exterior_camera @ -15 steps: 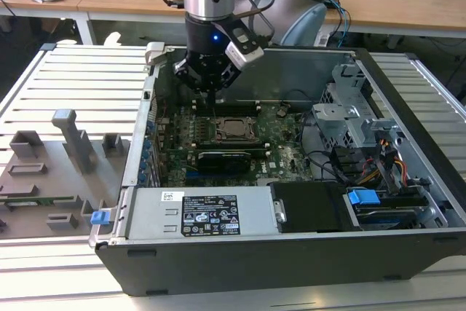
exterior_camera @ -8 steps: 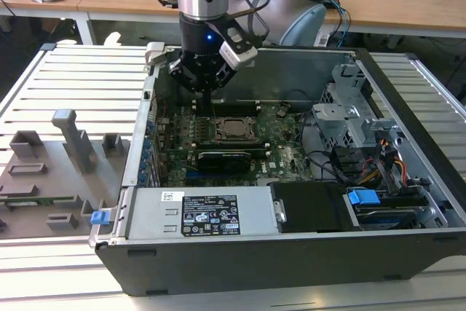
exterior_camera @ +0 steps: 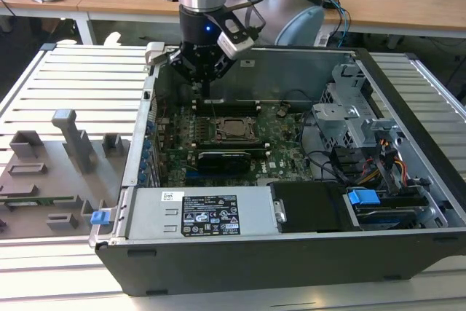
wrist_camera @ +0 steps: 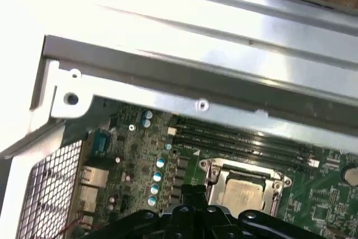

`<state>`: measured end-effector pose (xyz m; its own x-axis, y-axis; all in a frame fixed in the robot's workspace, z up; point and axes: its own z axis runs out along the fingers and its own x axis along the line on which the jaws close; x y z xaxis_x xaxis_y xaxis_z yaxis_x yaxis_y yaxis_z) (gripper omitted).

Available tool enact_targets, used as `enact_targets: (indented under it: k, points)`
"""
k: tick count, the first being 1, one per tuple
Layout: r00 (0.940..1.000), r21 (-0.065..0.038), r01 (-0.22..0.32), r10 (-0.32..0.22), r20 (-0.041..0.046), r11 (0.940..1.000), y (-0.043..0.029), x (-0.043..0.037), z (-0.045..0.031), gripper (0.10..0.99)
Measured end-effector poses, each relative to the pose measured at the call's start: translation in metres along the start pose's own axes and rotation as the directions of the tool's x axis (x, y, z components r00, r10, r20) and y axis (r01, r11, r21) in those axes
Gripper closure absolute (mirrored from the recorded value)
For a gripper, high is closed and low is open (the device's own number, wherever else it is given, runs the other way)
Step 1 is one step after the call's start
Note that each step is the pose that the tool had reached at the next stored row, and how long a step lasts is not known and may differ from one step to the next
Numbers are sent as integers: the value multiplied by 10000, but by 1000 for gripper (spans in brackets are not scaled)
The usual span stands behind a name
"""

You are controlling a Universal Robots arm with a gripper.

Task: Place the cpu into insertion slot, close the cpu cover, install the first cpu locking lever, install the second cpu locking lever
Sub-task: 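Install the first cpu locking lever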

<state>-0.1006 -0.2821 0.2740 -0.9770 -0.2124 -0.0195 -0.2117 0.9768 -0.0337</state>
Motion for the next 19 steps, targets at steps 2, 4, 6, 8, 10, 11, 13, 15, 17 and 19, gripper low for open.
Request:
enact_targets:
  k: [2, 4, 6, 8, 10, 11, 13, 15, 17, 19]
  points:
    - [10000, 0, 0, 0, -1, 10000, 31, -6, 5, 980]
    - [9999, 3, -160, 160, -4, 9999, 57, -12, 19, 980]
    - [9988, 10, -485, 485, -17, 9988, 57, -12, 26, 980]
    - [9944, 23, -1055, 1056, -35, 9944, 58, -11, 45, 980]
    - [9914, 26, -1310, 1310, -45, 9914, 59, -11, 57, 980]
    - [9887, 22, -1495, 1495, -57, 9888, 59, -11, 70, 980]
    - [9858, -13, -1680, 1680, -63, 9858, 59, -10, 78, 980]
    - [9793, -204, -2023, 2022, -68, 9791, 60, -10, 84, 980]
    - [9779, -368, -2089, 2088, -68, 9772, 51, -10, 94, 980]
    - [9779, -375, -2091, 2090, -73, 9772, 48, -26, 108, 980]
